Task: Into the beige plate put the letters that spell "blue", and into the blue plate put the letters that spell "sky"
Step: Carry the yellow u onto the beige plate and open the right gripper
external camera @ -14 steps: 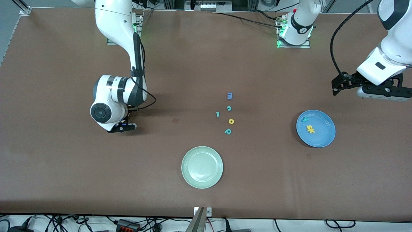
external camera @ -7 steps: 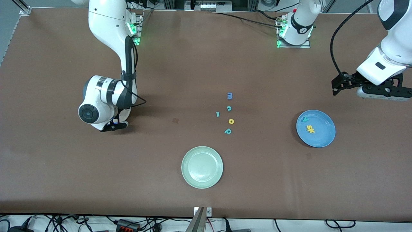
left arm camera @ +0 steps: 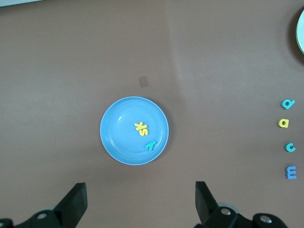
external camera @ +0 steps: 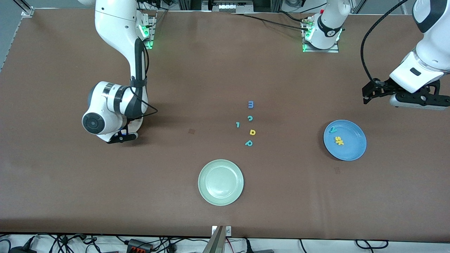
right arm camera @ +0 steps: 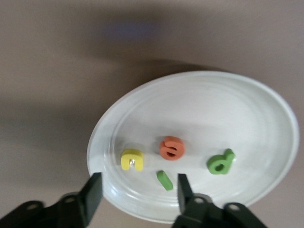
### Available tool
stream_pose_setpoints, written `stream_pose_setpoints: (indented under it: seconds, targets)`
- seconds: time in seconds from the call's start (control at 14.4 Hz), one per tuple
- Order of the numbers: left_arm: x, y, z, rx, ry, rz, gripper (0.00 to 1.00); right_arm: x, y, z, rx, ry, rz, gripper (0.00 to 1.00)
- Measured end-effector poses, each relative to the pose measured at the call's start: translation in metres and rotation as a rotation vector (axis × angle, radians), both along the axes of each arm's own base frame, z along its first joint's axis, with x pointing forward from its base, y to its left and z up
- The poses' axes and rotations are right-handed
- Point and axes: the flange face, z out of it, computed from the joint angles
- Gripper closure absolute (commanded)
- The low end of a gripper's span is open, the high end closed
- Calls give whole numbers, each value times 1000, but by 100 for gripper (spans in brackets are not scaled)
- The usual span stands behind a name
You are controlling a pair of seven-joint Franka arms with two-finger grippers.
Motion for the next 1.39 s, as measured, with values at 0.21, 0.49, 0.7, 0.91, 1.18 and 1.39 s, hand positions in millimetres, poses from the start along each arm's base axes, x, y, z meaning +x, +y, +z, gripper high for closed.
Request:
stream_pose_setpoints:
  seconds: [0.21, 0.49, 0.7, 0.91, 1.18, 1.39]
  targets:
    - [-1, 0, -1, 1, 8, 0, 0, 13, 0, 34, 24, -23, -10, 0]
    - [-1, 0, -1, 1, 10, 1, 0, 21, 6, 50, 44, -44, -8, 0]
    - [-1, 0, -1, 1, 11, 1, 0, 28, 13, 59, 57, -70, 1, 0]
    - [-1, 0, -1, 1, 11, 1, 0, 43, 13, 75, 87, -118, -12, 0]
    - [-1, 0, -1, 1, 11, 1, 0, 61, 17, 91, 120, -211, -36, 0]
    - [-1, 0, -1, 1, 11, 1, 0, 64, 29, 101, 118, -207, -104, 0]
